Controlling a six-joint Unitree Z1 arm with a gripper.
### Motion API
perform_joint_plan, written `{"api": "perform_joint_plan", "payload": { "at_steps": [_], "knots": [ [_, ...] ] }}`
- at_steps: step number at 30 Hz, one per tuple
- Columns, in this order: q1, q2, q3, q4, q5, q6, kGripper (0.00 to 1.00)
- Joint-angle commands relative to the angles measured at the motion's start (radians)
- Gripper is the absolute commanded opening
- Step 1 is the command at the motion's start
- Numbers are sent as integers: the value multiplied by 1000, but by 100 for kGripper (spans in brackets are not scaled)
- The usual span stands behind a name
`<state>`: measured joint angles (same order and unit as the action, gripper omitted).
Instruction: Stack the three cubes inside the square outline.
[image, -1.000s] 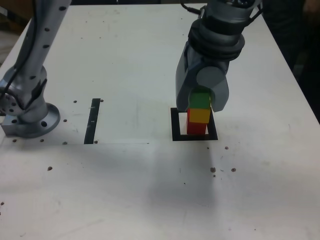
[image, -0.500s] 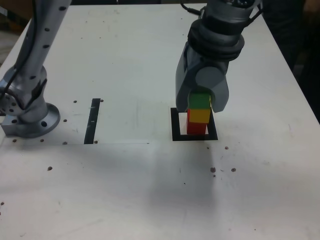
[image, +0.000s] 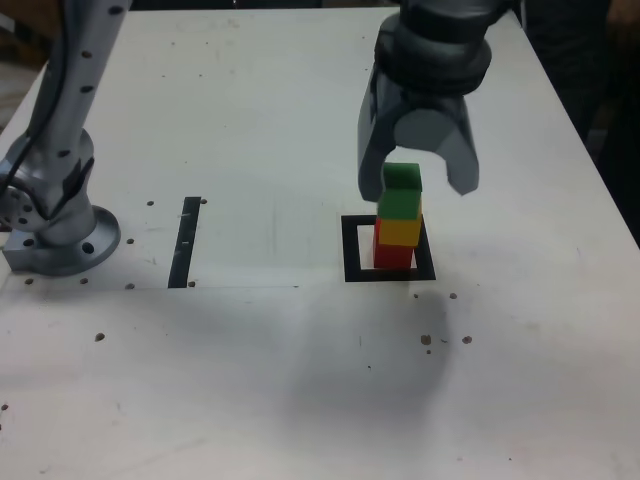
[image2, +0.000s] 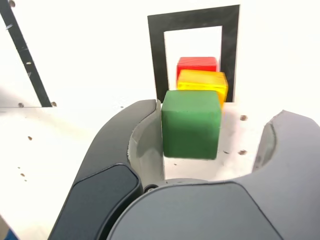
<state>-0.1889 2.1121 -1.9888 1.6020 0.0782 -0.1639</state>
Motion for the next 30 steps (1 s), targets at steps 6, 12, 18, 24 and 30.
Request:
{"api": "perform_joint_plan", "payload": {
  "at_steps": [6, 12, 18, 24, 30],
  "knots": [
    [-12, -166, 84, 28, 26, 14, 99],
    [-10, -399, 323, 27, 39, 18, 99],
    [-1, -573, 551, 15, 20, 17, 99],
    [0, -655, 764, -24, -13, 12, 99],
    [0, -679, 1055, -248, -44, 2, 100]
  ]
}}
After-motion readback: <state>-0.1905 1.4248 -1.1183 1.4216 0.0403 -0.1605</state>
